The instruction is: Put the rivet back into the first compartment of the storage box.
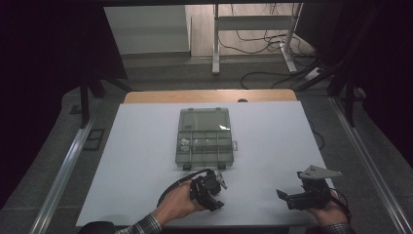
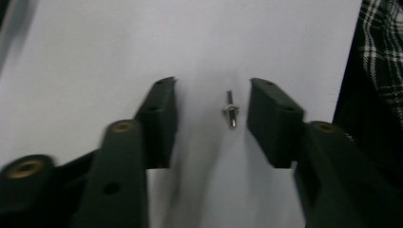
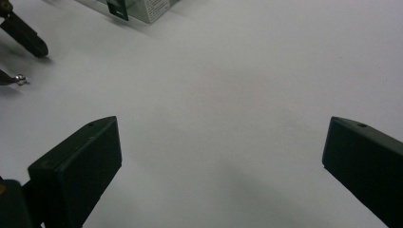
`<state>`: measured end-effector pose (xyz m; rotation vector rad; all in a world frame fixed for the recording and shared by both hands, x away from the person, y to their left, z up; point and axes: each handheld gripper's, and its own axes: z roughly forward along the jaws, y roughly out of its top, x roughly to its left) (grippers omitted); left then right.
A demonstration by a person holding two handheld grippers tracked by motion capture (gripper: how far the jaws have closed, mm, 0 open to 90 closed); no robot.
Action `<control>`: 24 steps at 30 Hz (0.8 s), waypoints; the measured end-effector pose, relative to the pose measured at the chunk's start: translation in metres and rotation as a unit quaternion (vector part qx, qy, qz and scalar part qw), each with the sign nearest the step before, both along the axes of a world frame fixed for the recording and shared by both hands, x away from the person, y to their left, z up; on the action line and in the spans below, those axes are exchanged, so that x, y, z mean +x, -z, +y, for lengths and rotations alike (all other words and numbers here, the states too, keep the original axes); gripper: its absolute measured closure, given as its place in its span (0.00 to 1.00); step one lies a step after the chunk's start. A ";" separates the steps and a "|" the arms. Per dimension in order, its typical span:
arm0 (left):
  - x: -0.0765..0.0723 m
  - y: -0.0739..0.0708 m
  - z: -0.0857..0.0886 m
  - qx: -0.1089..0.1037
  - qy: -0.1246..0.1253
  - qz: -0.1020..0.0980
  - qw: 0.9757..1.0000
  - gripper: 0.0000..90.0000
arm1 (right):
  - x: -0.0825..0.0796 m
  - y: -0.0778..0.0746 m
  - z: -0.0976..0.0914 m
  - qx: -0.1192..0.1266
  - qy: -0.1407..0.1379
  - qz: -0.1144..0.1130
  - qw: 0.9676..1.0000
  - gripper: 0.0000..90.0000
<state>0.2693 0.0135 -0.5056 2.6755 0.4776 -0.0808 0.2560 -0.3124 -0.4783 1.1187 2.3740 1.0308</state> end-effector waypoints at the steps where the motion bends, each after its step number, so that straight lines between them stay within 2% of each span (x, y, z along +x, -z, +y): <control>1: -0.001 0.001 -0.001 0.001 0.006 0.000 1.000 0.66 | 0.000 0.000 0.000 0.000 0.000 0.000 1.000 0.00; 4: -0.004 0.001 -0.003 0.007 0.010 -0.013 1.000 0.71 | 0.000 0.000 0.000 -0.001 0.000 0.000 1.000 0.00; 7: -0.008 0.001 -0.004 0.012 0.011 -0.025 1.000 0.82 | 0.000 0.000 0.000 0.000 0.000 0.000 1.000 0.00; 9: -0.009 0.001 -0.005 0.012 0.017 -0.024 1.000 0.90 | 0.000 0.000 0.000 0.000 0.000 0.001 1.000 0.00; 15: -0.006 0.000 -0.002 0.008 0.021 -0.005 1.000 0.92 | 0.000 0.000 0.000 -0.001 -0.002 0.001 1.000 0.00; 17: -0.004 -0.001 0.000 0.009 0.018 -0.004 1.000 0.92 | 0.000 0.000 0.000 -0.001 -0.001 0.001 1.000 0.00; 24: 0.005 -0.010 0.011 -0.006 0.000 0.007 1.000 0.92 | 0.000 0.000 0.000 -0.001 -0.002 0.001 1.000 0.00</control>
